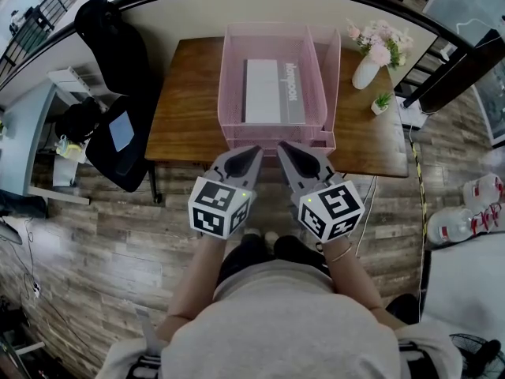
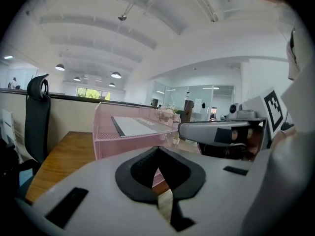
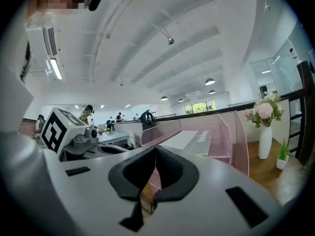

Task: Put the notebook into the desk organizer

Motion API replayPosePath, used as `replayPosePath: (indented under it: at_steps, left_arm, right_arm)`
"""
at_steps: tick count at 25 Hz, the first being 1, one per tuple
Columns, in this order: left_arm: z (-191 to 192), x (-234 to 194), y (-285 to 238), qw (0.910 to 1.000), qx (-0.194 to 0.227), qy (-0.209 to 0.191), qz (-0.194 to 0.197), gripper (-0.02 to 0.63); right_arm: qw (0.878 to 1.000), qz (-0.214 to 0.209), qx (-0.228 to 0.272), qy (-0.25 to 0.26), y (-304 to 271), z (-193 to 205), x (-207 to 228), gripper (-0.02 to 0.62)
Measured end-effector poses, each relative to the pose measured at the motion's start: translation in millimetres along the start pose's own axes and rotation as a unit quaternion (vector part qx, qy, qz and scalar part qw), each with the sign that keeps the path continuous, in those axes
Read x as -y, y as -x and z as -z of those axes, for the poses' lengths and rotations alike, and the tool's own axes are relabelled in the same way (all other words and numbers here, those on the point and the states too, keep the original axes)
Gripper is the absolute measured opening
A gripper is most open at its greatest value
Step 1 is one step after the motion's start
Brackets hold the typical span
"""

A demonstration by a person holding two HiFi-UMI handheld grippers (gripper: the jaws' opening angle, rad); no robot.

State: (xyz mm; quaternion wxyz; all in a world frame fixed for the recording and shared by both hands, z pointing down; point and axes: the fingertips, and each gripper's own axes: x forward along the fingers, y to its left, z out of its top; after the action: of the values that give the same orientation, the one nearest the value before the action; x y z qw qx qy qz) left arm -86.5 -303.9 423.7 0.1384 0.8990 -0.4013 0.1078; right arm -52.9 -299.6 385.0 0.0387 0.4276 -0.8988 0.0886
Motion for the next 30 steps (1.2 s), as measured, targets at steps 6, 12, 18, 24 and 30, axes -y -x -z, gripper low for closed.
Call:
replayPosePath:
  at_steps: [6,12,18,24,30]
  left_arm:
    - [4.8,11.6,0.3,0.9998,-0.001,-0.007,0.016,0.011]
    - [3.5,18.4,0.6,0.9996,0.003,-0.013,0.024,0.011]
    - [14.6,20.1,-4.0,0.9994,-0.021,-0.001,0.029,0.011]
    - [17.2,18.9,-4.4,0.9992,-0.026,0.01,0.027,0.011]
    - [17.4,15.7,-4.3,0.9984,-0.022,0.044,0.028,0.011]
  right_arm:
    - [0.999,0.009,-0.016,0.03,5.0,9.7,3.0,0.011]
    - [0.998,0.014,-0.039,0.041,6.7,23.2,6.0,0.01]
    - [0.998,0.02,-0.041,0.031,7.4,31.7,9.0,0.009]
    - [0.998,0.016,-0.047,0.025,5.8,37.8,7.8,0.009]
    - [0.998,0.018,-0.062,0.027,3.2,49.3,11.2,0.009]
